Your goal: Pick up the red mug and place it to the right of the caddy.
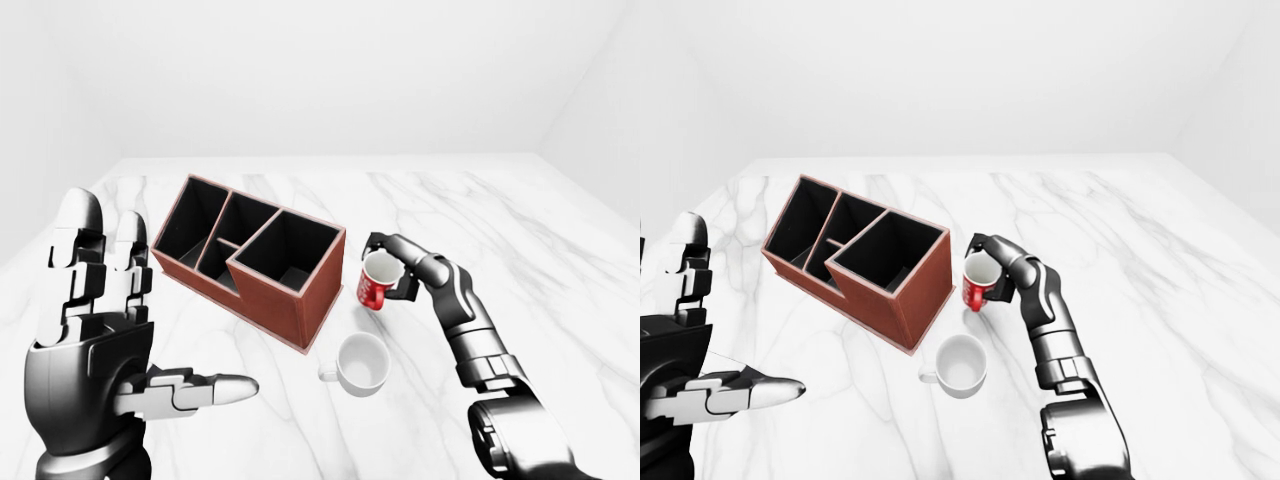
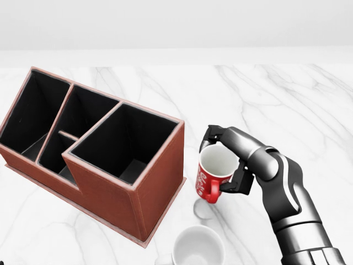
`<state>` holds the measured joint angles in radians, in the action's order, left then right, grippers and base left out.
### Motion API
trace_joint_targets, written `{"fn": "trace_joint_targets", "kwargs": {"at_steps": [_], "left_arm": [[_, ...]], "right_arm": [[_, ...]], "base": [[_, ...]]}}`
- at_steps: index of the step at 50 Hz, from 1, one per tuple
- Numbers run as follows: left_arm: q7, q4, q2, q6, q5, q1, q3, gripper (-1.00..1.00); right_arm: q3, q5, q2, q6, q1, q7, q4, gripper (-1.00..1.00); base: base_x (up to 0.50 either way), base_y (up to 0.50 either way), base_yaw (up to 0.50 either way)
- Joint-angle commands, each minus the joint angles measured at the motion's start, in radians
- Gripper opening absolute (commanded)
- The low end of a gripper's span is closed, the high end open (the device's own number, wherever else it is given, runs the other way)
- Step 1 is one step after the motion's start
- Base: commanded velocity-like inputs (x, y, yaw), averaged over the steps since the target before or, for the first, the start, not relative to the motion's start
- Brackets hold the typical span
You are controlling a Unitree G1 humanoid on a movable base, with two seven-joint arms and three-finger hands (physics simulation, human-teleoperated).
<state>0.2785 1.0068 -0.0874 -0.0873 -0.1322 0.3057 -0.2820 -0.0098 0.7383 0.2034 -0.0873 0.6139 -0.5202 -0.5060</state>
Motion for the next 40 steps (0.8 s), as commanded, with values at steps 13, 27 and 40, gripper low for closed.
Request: {"fn": "trace_joint_targets", "kwargs": {"at_steps": [13, 27, 40], "left_arm": [[-0.003, -0.021, 0.004, 0.000, 0.000, -0.005, -0.001, 1.00], [0.007, 0.010, 0.001, 0.000, -0.013, -0.002, -0.016, 1.00], [0.020, 0.036, -0.007, 0.000, -0.029, 0.000, -0.039, 1.00]], "right_arm": [[0.014, -0.009, -0.016, 0.000, 0.038, 0.124, -0.187, -1.00], [0.026, 0.002, -0.022, 0.000, 0.040, 0.207, -0.302, -1.00], [0.033, 0.014, -0.028, 0.000, 0.027, 0.242, -0.332, -1.00]], "base": [[0.00, 0.00, 0.00], [0.00, 0.00, 0.00], [0.00, 0.00, 0.00]]}}
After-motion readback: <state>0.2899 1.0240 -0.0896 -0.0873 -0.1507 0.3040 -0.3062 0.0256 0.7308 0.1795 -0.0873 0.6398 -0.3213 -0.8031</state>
